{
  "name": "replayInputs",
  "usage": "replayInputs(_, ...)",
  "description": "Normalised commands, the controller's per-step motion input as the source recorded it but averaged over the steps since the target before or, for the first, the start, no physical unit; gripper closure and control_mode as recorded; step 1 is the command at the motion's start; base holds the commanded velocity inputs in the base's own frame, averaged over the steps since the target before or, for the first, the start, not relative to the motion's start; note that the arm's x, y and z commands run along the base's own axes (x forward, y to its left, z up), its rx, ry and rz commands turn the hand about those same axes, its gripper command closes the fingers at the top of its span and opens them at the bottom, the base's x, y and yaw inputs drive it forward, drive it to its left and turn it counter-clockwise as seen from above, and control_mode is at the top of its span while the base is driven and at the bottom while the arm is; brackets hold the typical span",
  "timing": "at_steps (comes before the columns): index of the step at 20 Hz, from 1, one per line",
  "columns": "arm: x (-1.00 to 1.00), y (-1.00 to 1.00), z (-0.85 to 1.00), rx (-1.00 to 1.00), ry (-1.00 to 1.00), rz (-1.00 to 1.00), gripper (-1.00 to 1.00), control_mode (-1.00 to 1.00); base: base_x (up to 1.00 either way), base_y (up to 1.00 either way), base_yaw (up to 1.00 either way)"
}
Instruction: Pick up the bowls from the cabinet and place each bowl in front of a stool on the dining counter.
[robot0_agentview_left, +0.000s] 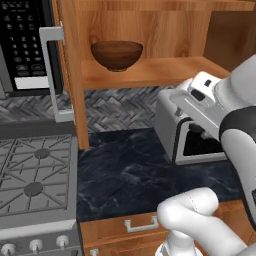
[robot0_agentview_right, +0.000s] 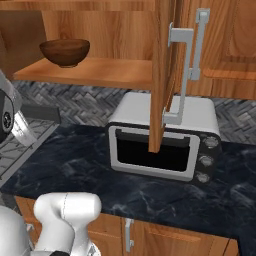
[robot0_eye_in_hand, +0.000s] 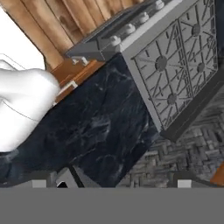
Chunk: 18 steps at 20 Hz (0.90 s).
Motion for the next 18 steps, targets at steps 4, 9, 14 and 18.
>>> replayInputs(4, 0.42, -0.03, 0.38, 0.37, -0.23, -0.33, -1.00, -1.00, 0.00, 0.00, 0.00)
replayInputs(9, 0.27, -0.17, 0.39, 0.42, -0.06, -0.14, -1.00, -1.00, 0.00, 0.00, 0.00)
replayInputs(14, 0.00, -0.01, 0.38, 0.17, -0.17, -0.05, -1.00, -1.00, 0.00, 0.00, 0.00)
replayInputs(18, 0.19, 0.00, 0.28, 0.06, -0.06, -0.01, -1.00, -1.00, 0.00, 0.00, 0.00)
